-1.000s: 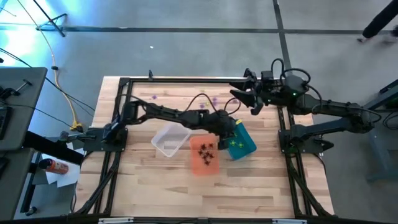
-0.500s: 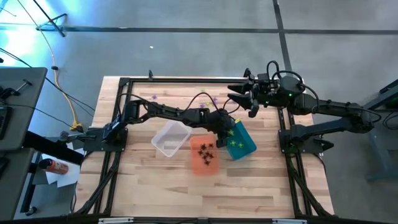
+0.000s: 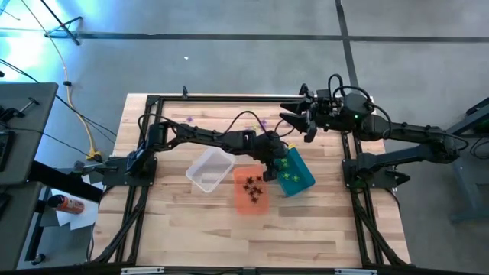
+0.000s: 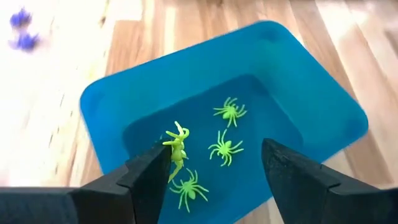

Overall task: Sort Halloween decoration
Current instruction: Put the green spider toy into the blue bin

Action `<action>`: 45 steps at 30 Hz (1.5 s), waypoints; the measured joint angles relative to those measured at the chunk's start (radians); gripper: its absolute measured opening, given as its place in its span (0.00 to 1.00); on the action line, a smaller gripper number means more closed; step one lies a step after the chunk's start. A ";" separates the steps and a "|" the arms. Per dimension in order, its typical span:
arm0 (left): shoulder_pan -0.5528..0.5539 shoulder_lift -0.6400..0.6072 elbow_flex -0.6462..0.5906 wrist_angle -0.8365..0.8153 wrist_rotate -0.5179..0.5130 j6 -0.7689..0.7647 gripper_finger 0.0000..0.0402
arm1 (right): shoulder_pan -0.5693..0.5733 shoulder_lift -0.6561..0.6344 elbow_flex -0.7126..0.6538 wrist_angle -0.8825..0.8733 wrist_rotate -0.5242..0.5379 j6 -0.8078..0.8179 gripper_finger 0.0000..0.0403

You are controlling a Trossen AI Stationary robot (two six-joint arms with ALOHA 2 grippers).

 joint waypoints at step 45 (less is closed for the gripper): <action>0.021 0.000 -0.001 0.091 0.022 0.007 0.59 | 0.182 -0.012 -0.484 -0.291 0.231 0.501 0.02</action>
